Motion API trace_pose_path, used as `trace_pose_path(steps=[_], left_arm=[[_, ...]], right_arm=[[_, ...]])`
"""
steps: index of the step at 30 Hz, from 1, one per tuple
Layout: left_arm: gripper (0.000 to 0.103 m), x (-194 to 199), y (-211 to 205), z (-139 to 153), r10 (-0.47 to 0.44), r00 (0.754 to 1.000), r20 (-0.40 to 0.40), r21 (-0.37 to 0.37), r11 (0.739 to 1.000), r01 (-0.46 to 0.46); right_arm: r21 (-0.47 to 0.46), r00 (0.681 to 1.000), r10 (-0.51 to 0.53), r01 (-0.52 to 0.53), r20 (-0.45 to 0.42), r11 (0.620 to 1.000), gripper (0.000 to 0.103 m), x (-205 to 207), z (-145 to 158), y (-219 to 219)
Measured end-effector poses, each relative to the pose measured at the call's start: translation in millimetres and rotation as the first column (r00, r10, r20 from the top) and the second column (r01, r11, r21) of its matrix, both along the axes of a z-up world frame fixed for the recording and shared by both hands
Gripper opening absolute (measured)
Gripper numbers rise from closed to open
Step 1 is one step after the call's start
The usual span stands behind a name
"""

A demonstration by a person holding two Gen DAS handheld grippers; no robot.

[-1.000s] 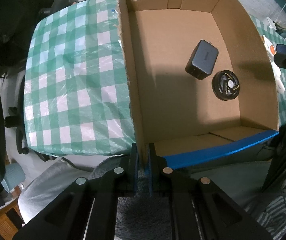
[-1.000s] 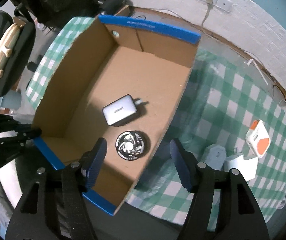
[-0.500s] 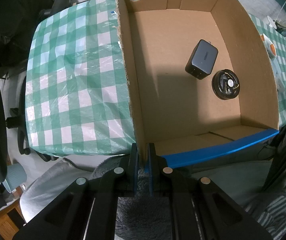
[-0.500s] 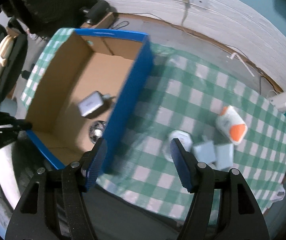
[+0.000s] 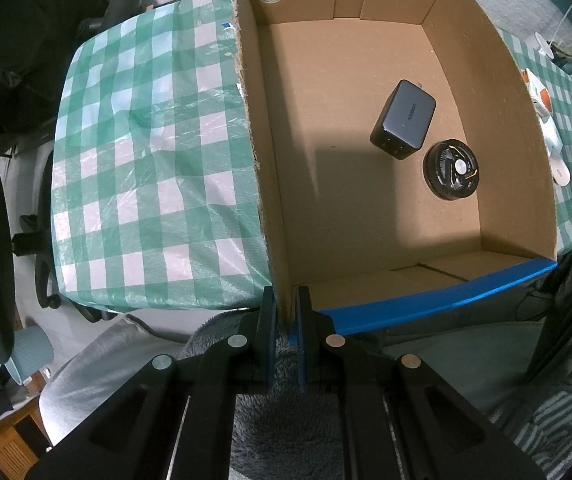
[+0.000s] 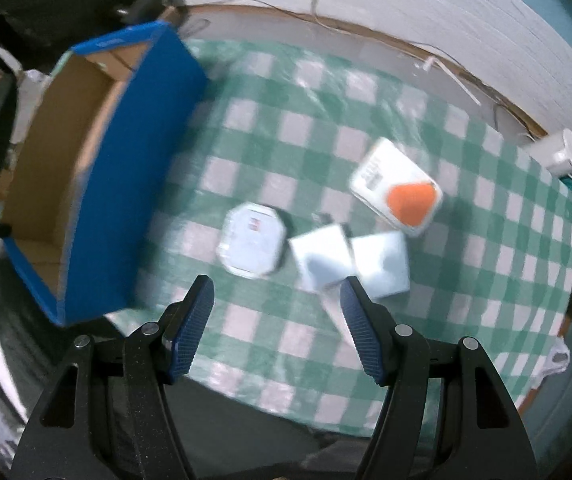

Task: Organize rigid objects
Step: 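Move the right tool back and grasp the white oval case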

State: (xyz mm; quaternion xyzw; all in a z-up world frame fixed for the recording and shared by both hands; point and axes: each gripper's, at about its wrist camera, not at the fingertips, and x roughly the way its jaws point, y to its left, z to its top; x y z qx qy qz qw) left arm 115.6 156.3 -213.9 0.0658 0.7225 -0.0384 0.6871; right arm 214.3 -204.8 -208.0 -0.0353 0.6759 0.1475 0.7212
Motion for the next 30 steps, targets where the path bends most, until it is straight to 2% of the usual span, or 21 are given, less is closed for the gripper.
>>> trace_pose_path(steps=[11,25,30], left_arm=[[0.007,0.1,-0.1,0.1,0.0,1.0,0.0,0.0,1.0,0.0],[0.007,-0.4,-1.0,0.0,0.0,1.0,-0.001,0.001,1.0,0.0],[0.007,-1.6,-1.0,0.4,0.0,1.0,0.0,0.002,1.0,0.0]], right_arm=[[-0.034,0.997,-0.009,0.007,-0.075,0.999,0.067,-5.2,-58.7,-39.5],[-0.074,0.992,0.033,-0.041,-0.118,0.996,0.066,-10.7,-109.3,-43.5],[-0.109,0.992,0.026,-0.04,-0.127,0.993,0.048,-13.8,-118.9,-41.6]])
